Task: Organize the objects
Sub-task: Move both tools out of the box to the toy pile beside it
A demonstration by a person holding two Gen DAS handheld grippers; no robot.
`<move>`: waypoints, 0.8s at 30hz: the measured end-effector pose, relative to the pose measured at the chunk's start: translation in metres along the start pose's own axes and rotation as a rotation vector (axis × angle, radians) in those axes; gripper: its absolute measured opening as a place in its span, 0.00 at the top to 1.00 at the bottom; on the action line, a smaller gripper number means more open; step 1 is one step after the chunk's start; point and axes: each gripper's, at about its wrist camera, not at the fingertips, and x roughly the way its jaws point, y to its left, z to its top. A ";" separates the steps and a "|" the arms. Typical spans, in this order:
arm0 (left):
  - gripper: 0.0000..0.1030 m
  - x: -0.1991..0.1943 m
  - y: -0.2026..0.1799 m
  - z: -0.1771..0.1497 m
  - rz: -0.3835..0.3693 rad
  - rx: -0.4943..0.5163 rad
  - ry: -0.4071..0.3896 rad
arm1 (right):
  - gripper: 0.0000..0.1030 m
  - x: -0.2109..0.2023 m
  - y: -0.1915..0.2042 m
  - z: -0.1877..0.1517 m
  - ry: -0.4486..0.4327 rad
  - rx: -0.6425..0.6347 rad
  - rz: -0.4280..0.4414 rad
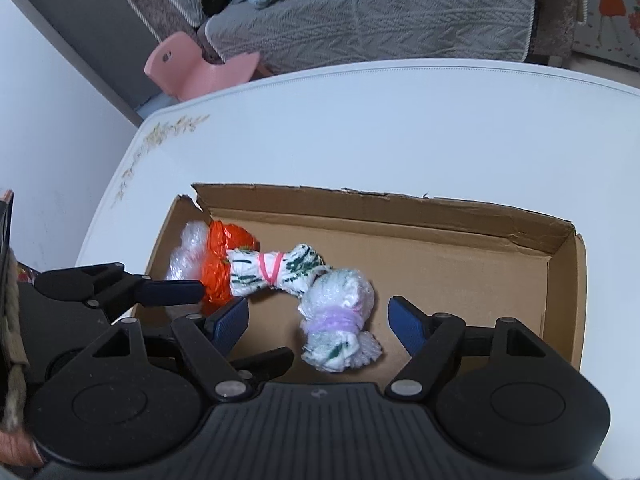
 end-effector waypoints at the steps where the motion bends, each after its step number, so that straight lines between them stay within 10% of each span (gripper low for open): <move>1: 0.11 -0.001 0.000 0.000 0.000 0.003 0.002 | 0.28 -0.001 0.000 0.000 -0.003 0.000 -0.002; 13: 0.08 -0.080 0.011 -0.037 0.030 0.065 -0.025 | 0.22 -0.051 0.006 -0.033 -0.062 -0.032 -0.046; 24: 0.00 -0.137 -0.016 -0.172 -0.010 0.422 0.079 | 0.18 -0.095 0.014 -0.130 -0.044 -0.051 0.003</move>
